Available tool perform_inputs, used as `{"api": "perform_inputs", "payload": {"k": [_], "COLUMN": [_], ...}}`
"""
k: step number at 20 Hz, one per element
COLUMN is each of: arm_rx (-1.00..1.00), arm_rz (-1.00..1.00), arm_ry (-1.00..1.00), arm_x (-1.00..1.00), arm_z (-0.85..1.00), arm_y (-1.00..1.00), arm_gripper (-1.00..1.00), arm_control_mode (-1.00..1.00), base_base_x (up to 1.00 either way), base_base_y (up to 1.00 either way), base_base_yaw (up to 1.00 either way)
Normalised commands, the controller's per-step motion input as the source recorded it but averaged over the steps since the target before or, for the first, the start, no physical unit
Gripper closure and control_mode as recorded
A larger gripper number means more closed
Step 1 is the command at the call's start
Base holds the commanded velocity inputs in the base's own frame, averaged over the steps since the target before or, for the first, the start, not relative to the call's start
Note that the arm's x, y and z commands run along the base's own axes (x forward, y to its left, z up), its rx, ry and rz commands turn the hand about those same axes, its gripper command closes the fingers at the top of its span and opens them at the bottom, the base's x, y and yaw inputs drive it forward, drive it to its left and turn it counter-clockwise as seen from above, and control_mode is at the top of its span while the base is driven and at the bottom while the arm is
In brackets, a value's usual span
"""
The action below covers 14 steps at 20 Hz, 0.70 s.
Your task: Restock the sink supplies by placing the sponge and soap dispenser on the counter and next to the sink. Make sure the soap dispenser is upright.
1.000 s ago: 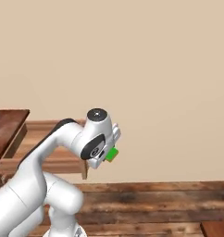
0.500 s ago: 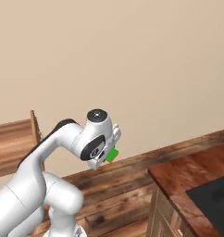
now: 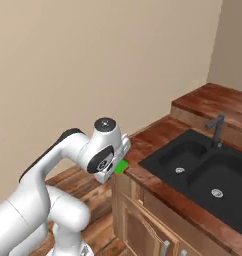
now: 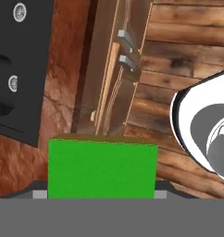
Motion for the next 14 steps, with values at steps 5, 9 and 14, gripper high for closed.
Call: {"api": "perform_inputs", "payload": {"k": [5, 9, 14], "arm_rx": [0.0, 0.0, 0.0], "arm_rz": [0.0, 0.0, 0.0], "arm_ry": [0.0, 0.0, 0.0], "arm_x": [0.0, 0.0, 0.0], "arm_z": [0.0, 0.0, 0.0], "arm_y": [0.0, 0.0, 0.0], "arm_gripper": [1.0, 1.0, 1.0], "arm_control_mode": [1.0, 1.0, 1.0], "base_base_x": [-0.52, -0.27, -0.01], "base_base_y": [-0.72, -0.8, -0.76], "base_base_yaw": [-0.51, -0.45, -0.35]}}
